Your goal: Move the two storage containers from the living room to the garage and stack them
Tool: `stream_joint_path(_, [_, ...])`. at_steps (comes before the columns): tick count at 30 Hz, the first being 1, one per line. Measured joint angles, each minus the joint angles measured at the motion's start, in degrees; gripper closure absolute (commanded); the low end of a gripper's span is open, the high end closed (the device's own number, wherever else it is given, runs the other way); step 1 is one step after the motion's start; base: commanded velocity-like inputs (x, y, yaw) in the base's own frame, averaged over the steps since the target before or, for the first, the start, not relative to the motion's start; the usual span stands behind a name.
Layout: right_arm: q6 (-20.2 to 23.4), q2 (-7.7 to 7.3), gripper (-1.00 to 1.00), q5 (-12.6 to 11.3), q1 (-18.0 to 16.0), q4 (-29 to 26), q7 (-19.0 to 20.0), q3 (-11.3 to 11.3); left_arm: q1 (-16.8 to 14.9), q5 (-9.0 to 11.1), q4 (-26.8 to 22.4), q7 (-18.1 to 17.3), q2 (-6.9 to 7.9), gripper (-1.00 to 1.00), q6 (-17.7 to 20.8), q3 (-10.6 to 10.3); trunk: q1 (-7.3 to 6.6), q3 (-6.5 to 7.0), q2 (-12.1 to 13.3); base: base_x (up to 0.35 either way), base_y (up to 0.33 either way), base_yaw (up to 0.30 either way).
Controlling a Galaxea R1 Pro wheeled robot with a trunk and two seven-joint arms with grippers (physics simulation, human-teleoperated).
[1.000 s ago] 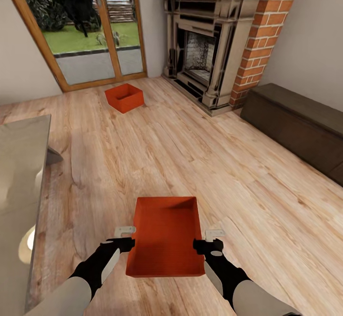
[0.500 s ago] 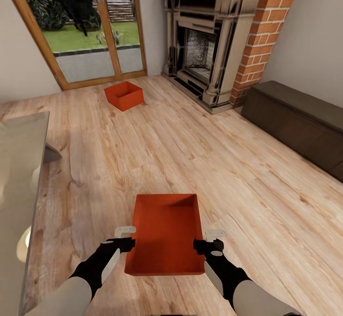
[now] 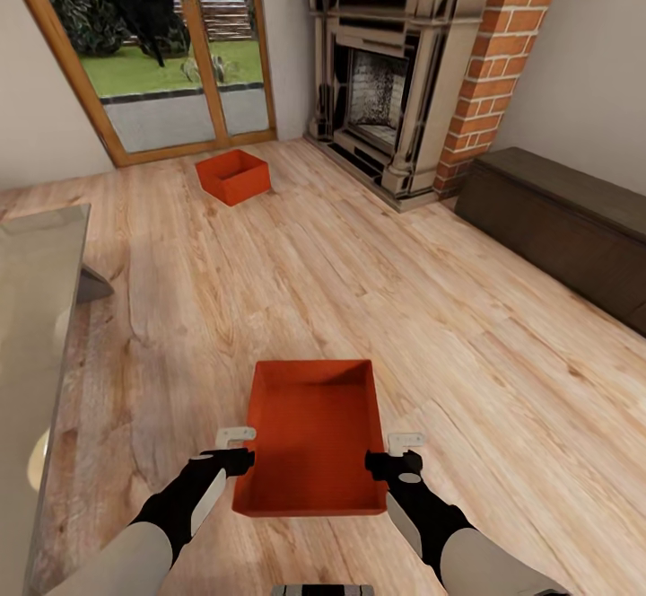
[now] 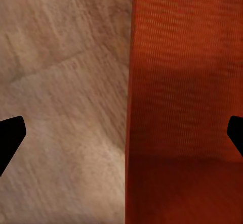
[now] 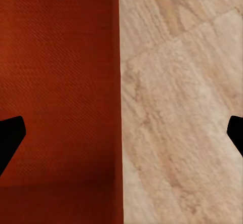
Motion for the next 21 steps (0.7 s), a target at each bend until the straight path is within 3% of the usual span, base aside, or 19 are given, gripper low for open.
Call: stream_joint_path(21, [0.2,-0.01,-1.00,0.0,0.0,0.0,0.0,0.0,0.0,0.0,-0.3,0.0,0.00,-1.00,0.0,0.0,4.61,-3.77,-8.4,0.000,0.000,0.000])
